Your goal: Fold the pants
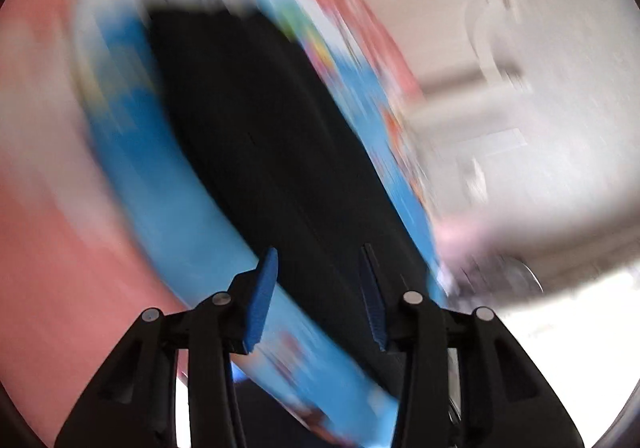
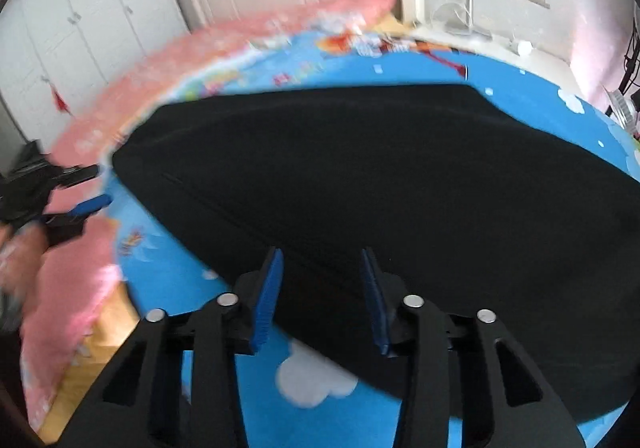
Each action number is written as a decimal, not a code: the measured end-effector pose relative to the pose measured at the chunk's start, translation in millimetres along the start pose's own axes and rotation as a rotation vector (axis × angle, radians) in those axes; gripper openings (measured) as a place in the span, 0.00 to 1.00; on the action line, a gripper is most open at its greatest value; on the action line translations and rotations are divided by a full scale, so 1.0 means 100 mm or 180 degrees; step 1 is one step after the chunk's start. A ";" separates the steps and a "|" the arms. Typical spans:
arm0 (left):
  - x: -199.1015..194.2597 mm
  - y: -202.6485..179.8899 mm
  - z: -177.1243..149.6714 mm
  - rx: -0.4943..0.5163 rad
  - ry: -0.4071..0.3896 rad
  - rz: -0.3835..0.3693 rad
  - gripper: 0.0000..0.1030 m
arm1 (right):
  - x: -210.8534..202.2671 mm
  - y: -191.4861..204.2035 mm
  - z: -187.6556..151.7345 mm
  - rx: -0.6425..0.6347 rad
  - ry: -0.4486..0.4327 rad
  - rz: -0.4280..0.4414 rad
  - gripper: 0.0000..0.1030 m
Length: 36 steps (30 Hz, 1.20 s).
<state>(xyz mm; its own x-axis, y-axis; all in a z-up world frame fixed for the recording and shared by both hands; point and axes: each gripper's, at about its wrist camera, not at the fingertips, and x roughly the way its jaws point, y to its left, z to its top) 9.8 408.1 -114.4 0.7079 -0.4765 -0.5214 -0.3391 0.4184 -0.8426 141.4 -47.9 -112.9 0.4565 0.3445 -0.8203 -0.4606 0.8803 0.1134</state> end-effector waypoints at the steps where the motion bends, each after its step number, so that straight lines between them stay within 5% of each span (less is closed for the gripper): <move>1: 0.16 -0.03 -0.17 -0.0068 0.0166 -0.0151 0.40 | 0.09 0.00 -0.02 0.0033 0.0142 -0.0020 0.33; 6: 0.82 0.00 -0.49 -0.0329 0.0585 -0.0250 0.34 | 0.03 0.00 -0.11 -0.0058 0.0105 -0.0053 0.32; 10: 0.90 0.03 -0.41 -0.0347 0.0545 -0.0212 0.27 | 0.04 0.08 -0.16 -0.0167 0.0054 -0.0148 0.32; 12: 0.88 0.05 -0.37 -0.0327 0.0534 -0.0151 0.06 | 0.02 0.09 -0.15 -0.0213 0.0077 -0.0210 0.32; 14: 0.86 0.02 -0.39 -0.0264 0.0440 -0.0092 0.04 | -0.01 0.12 -0.10 -0.0223 0.0074 -0.0253 0.35; 18: 0.82 -0.01 -0.46 -0.0126 0.0389 0.0064 0.04 | -0.17 0.13 0.04 -0.0173 -0.0292 -0.0368 0.62; 21: 0.86 0.09 -0.47 -0.0200 0.0450 0.0068 0.05 | -0.01 0.04 0.04 -0.0206 -0.0191 -0.0584 0.62; 24: 0.70 -0.12 -0.44 0.0101 0.0418 0.0061 0.15 | 0.14 -0.08 -0.10 -0.0135 -0.0112 -0.0676 0.68; 26: 0.45 -0.43 -0.33 0.0653 0.0110 0.0115 0.26 | 0.13 -0.10 -0.14 -0.0119 -0.0195 -0.0713 0.70; 30: 0.36 -1.01 0.01 0.2112 -0.0733 0.0992 0.73 | 0.14 -0.12 -0.19 -0.0017 -0.0261 -0.0781 0.79; 33: 0.77 -1.02 0.47 0.2744 -0.0843 0.1699 0.71 | 0.17 -0.13 -0.19 0.0000 -0.0283 -0.0785 0.82; 35: 1.02 -0.89 0.83 0.2864 -0.0608 0.1856 0.71 | 0.16 -0.12 -0.21 0.0025 -0.0292 -0.0765 0.83; 36: 1.09 -0.76 1.03 0.2692 -0.0462 0.1841 0.63 | 0.16 -0.13 -0.21 0.0028 -0.0290 -0.0745 0.84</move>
<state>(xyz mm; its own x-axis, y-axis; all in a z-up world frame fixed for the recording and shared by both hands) 176.7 404.2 -92.8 0.6622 0.0446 -0.7480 -0.1447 0.9870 -0.0693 138.9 -60.5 -139.3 0.6169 0.1585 -0.7710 -0.3277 0.9423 -0.0685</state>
